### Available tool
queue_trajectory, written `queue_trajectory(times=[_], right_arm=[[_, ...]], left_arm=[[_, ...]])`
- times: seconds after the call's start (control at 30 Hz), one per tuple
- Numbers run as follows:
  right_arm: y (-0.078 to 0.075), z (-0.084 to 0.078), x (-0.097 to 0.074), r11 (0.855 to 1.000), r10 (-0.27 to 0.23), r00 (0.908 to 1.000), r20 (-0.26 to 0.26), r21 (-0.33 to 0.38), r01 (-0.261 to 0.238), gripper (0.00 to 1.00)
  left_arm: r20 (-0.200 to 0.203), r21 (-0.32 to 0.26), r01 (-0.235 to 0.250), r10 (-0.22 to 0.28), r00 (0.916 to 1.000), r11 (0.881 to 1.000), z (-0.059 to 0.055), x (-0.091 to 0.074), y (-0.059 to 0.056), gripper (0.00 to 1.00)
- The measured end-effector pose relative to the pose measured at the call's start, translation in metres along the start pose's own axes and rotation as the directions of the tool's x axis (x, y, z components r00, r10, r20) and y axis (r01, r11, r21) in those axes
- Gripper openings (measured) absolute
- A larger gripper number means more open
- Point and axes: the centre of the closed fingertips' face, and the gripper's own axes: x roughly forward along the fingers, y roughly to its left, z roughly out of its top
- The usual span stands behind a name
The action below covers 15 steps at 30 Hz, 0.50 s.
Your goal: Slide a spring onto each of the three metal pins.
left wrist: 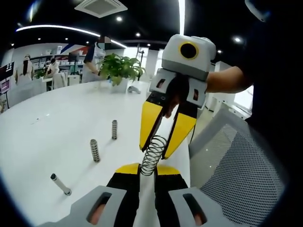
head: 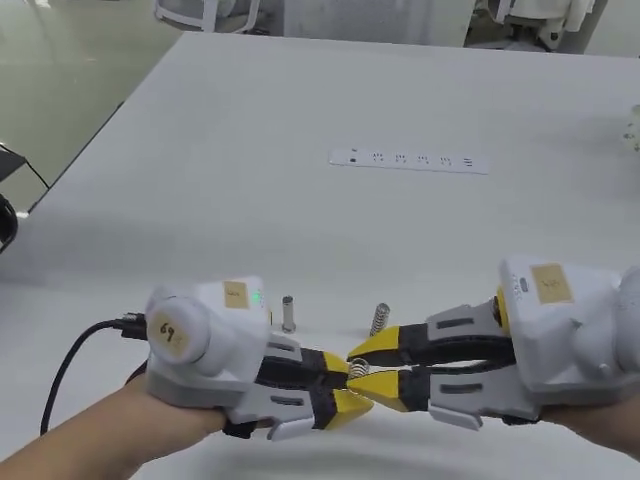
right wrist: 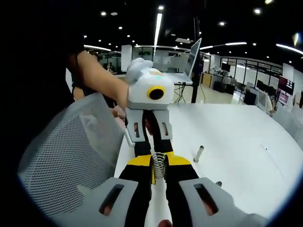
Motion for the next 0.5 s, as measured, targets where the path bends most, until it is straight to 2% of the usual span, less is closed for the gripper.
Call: queue_trajectory(times=[0.17, 0.33, 0.43, 0.5], right_arm=[[-0.0011, 0.0016, -0.0012, 1.0, -0.005, 0.9999, 0.013, -0.007, 0.005, 0.07], [-0.0014, 0.0023, 0.0003, 1.0, -0.006, 0.9999, 0.016, -0.012, 0.007, 0.07], [-0.0053, 0.001, 0.0009, 1.0, -0.027, 0.9995, 0.014, -0.015, 0.027, 0.07], [-0.0082, 0.0005, 0.0004, 0.999, -0.038, 0.9991, 0.017, -0.008, 0.038, 0.07]], left_arm=[[0.019, -0.031, -0.001, 0.002, 0.9998, 1.0, 0.0017, -0.001, -0.0005, 0.03], [0.017, -0.053, -0.003, 0.004, 0.9998, 0.999, 0.0008, -0.0025, 0.0001, 0.04], [0.012, -0.098, -0.013, 0.014, 0.9998, 0.995, -0.0003, -0.0054, 0.0024, 0.09], [0.015, -0.081, -0.023, 0.024, 0.9996, 0.996, -0.0011, -0.0068, 0.0041, 0.11]])
